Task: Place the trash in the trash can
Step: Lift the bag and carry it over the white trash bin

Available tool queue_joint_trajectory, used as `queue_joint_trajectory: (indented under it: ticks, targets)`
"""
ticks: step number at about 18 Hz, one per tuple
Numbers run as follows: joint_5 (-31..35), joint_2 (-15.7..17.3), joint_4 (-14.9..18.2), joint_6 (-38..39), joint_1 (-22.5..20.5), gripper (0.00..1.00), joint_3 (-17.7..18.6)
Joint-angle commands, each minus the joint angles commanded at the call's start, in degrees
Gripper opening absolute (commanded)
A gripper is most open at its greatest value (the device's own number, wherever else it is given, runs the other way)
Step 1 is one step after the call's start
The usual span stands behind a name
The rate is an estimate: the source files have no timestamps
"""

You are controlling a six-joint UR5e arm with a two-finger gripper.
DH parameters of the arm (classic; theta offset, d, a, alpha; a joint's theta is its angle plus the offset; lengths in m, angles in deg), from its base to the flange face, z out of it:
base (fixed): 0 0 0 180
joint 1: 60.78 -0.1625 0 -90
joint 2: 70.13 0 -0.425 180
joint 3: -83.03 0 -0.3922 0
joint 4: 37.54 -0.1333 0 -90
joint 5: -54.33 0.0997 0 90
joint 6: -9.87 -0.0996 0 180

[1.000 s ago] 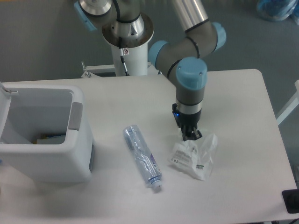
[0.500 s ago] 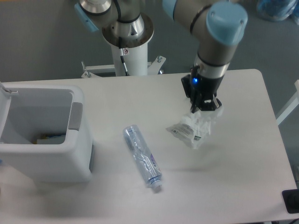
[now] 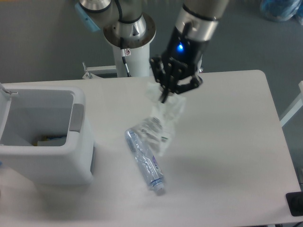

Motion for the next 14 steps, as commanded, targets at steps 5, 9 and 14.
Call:
queue_joint_trajectory:
  ticks: [5, 9, 14]
  targets:
    - [-5.3, 1.9, -0.2, 11.7, 4.1, 0.00, 0.5]
    - [-10.2, 4.4, -0.3, 14.1, 7.2, 0.00, 2.2]
    - [-14.8, 5.9, -1.1, 15.5, 10.3, 0.00, 4.8]
